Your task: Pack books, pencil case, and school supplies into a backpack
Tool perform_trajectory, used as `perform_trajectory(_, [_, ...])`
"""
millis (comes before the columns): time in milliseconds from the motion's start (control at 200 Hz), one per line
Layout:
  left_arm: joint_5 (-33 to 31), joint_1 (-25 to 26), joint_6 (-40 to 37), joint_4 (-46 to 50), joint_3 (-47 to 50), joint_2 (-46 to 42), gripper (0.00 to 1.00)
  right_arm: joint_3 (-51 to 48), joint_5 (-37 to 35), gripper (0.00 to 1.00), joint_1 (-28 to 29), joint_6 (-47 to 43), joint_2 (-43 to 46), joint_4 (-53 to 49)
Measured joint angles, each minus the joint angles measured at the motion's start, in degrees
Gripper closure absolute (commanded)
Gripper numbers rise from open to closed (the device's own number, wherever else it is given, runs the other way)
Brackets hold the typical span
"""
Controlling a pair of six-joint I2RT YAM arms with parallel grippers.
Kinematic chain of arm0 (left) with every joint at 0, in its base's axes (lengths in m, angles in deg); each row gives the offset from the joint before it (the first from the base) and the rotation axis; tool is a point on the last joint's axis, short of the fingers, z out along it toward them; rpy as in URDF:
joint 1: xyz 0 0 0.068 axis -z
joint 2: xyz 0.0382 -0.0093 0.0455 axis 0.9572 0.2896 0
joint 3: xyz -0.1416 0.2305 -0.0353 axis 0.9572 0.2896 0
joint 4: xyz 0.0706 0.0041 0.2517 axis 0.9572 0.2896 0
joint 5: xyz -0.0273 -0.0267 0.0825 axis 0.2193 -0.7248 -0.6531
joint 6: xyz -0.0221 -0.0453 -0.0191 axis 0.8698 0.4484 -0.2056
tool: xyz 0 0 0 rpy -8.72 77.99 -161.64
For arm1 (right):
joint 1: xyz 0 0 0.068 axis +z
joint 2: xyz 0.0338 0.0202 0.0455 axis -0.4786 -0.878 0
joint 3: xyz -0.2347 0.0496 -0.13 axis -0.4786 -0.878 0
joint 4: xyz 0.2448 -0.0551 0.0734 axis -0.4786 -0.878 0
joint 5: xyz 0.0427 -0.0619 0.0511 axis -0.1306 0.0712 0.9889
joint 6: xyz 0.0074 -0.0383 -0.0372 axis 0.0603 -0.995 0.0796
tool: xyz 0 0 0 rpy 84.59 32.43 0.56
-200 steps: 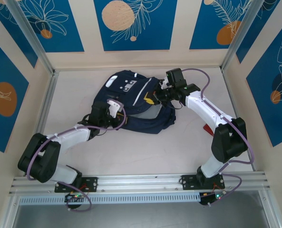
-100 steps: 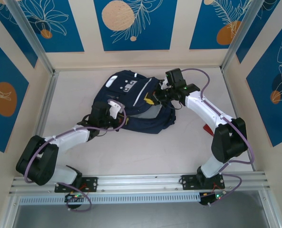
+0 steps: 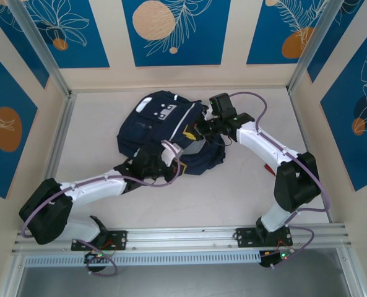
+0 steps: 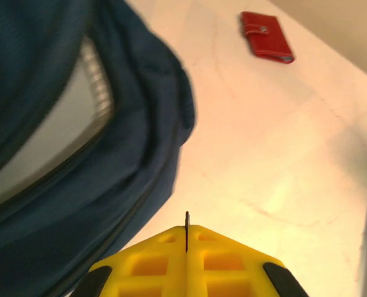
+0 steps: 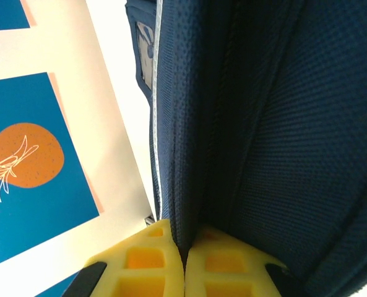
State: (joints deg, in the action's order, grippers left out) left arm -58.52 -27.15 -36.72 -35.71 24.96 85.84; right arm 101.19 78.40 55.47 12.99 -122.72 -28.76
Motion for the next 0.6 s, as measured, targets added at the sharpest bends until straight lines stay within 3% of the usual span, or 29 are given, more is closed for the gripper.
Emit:
perform_trajectory(195, [-3.6,2.4,2.6,-2.1,-4.2,4.2,1.00,-2.6,-0.5,1.00,0.9,0.5,0.0,2.1])
perform_trajectory(480, [-10.7,1.5,8.7,5.4,-4.1,0.9,0.43,-4.5,-2.8,1.00,-1.5,-2.7,1.3,-0.1])
perform_trajectory(600, [-12.6,-0.5,12.4,9.5,-4.1,-3.1,0.29,-4.5,-3.9,1.00,-3.8,-5.6,1.9,-2.0])
